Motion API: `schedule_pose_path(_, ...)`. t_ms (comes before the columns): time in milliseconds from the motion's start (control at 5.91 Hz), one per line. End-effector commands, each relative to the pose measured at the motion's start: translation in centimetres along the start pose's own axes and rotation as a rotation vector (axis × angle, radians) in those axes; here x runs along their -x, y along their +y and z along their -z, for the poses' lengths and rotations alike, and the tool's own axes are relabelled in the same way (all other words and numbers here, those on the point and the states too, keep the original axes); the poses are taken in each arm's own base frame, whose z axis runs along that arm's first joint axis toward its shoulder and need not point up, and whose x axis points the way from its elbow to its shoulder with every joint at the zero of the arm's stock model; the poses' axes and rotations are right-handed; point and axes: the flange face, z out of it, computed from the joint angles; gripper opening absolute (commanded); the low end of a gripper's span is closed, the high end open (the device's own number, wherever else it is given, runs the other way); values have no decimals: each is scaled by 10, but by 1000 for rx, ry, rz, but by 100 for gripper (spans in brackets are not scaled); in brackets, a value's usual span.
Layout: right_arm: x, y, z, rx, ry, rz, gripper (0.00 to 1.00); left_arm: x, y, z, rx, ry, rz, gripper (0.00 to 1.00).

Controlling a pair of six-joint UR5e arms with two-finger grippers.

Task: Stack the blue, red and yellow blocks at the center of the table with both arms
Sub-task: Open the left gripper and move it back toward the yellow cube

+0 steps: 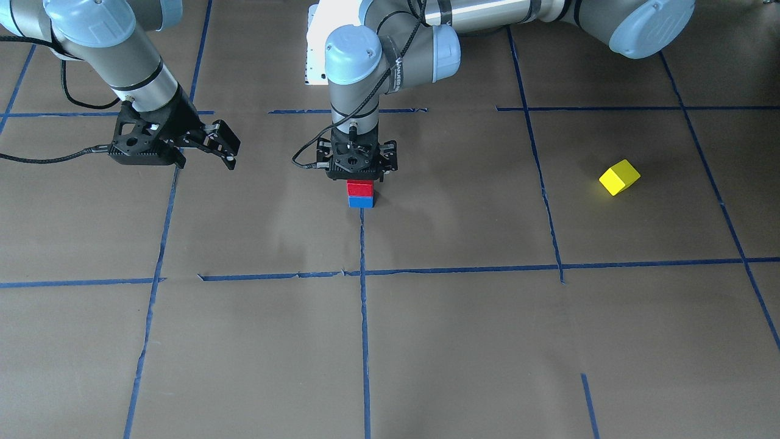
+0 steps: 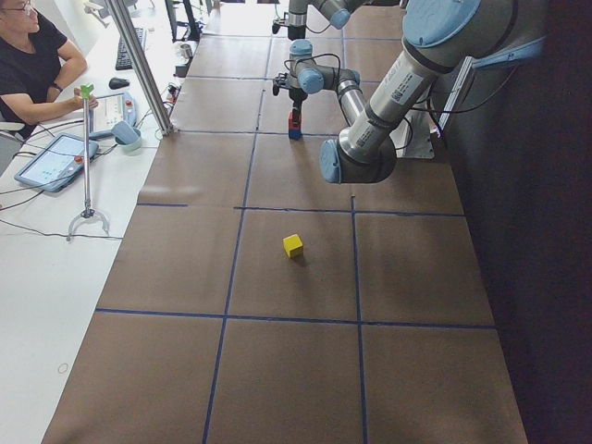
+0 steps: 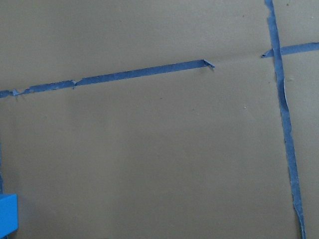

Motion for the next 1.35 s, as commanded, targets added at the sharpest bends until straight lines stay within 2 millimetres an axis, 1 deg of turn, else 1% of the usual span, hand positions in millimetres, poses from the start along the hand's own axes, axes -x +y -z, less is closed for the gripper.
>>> schedule_pose_path(0, 0, -1, 0, -1, 0, -1, 100, 19, -19, 63, -78, 85, 12, 100)
schedule_pose_path(169, 0, -1, 2, -1, -2, -1, 100, 74, -13, 61, -87, 73, 26, 100)
schedule_pose_path(339, -1, -1, 2, -3, 0, -3, 100, 130, 5, 68, -100, 62, -83, 100)
schedule_pose_path(508, 0, -1, 3, -4, -3, -1, 100, 186, 17, 69, -104, 27, -132, 100)
schedule_pose_path(677, -1, -1, 4, -5, -4, 0, 100, 239, 21, 59, -98, -21, -205, 100)
schedule_pose_path(847, 0, 0, 4, -7, -5, 0, 100, 290, 23, 50, -46, -13, -195, 100)
schedule_pose_path(1016, -1, -1, 3, -9, -1, -1, 100, 371, 33, 42, -14, 6, -191, 100)
schedule_pose_path(1185, -1, -1, 2, -7, 0, -1, 100, 418, 46, 33, -4, -5, -64, 100)
